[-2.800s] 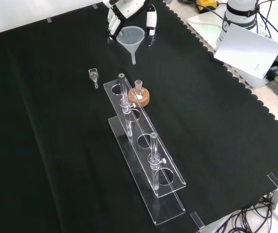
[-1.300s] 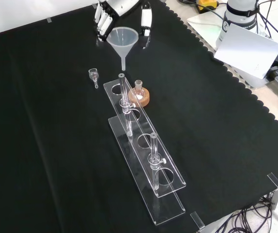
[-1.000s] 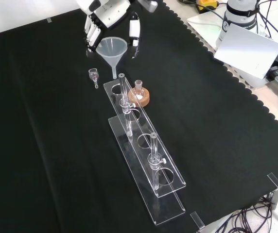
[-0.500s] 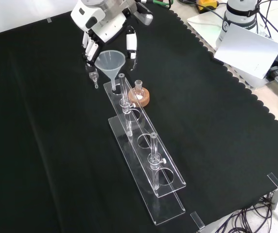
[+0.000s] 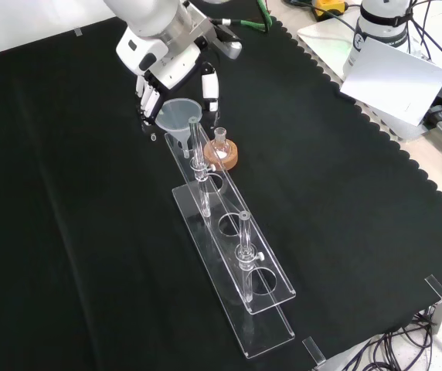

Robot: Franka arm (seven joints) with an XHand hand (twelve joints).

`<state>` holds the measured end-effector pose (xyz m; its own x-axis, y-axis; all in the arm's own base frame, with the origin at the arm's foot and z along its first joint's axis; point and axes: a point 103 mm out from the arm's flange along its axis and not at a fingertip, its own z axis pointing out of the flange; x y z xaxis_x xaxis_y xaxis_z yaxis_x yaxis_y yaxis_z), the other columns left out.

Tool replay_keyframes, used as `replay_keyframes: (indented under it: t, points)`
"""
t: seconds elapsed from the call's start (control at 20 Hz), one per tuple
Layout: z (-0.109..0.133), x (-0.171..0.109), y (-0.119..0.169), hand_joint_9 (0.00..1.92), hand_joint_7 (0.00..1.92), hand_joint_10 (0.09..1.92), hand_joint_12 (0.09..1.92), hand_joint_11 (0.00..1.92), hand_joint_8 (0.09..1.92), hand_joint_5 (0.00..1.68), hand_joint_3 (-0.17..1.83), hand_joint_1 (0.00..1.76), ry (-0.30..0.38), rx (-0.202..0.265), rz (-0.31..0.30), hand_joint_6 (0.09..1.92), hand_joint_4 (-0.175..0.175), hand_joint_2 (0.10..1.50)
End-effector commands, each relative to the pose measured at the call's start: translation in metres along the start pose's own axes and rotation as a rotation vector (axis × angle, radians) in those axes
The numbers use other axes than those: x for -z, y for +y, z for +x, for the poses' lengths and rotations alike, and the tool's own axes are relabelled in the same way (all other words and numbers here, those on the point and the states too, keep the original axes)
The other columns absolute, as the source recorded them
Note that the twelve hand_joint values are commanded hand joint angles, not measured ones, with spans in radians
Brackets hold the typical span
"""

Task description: Put the funnel back on the funnel stand.

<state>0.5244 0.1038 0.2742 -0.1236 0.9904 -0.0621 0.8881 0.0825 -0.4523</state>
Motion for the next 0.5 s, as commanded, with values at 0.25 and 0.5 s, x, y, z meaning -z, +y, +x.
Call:
replay_keyframes:
  t: [0.25,0.5]
  points:
    - [-0.003,-0.011,0.006,0.75,0.38,0.43,1.25,0.59,0.68,0.42,0.38,0.62,0.007,0.028,0.014,0.31,-0.067,0.76]
    - [-0.005,-0.006,-0.007,0.18,0.02,0.70,1.40,0.23,0.38,0.16,0.33,0.54,0.010,0.027,0.007,0.09,-0.052,0.74]
